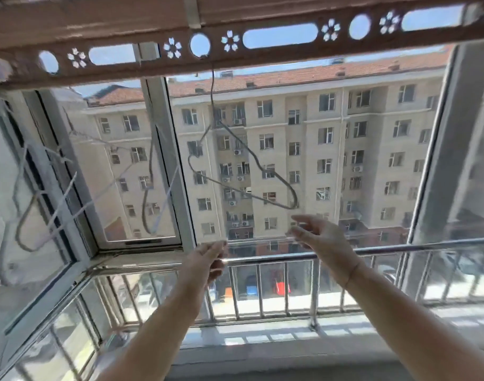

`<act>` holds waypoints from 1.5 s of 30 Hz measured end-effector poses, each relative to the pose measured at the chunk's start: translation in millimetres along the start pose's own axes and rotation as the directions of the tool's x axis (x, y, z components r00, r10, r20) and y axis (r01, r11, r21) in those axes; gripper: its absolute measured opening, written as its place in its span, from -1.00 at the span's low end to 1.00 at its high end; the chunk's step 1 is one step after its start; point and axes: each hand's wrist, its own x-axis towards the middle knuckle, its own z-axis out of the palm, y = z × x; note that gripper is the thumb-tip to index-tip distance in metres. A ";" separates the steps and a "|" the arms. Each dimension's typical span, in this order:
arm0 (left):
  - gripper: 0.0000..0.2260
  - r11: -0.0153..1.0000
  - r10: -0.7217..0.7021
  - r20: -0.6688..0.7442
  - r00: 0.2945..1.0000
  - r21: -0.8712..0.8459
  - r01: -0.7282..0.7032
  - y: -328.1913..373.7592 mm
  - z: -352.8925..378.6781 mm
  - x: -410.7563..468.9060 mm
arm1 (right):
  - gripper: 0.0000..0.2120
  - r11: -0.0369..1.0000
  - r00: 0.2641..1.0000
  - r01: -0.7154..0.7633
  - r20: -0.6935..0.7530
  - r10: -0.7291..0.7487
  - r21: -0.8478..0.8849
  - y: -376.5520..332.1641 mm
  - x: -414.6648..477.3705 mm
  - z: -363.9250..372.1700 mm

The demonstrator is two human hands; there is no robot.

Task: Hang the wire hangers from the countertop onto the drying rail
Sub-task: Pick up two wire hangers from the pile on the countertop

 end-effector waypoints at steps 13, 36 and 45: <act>-0.50 0.953 -0.003 0.664 0.748 0.229 -0.199 -52.4 255.9 -8.1 | -0.20 0.865 0.940 -0.223 -0.334 0.068 -0.450 62.5 -105.3 -214.0; -0.55 0.994 0.000 0.946 0.325 0.035 -0.103 -128.9 789.2 -195.7 | -0.28 0.747 0.542 -0.601 -0.832 0.117 -0.286 92.2 -364.1 -678.7; -0.42 0.991 -0.048 0.992 0.120 0.062 -0.116 -152.2 960.7 -238.3 | -0.26 0.735 0.357 -0.653 -0.931 0.083 -0.184 108.2 -415.4 -832.4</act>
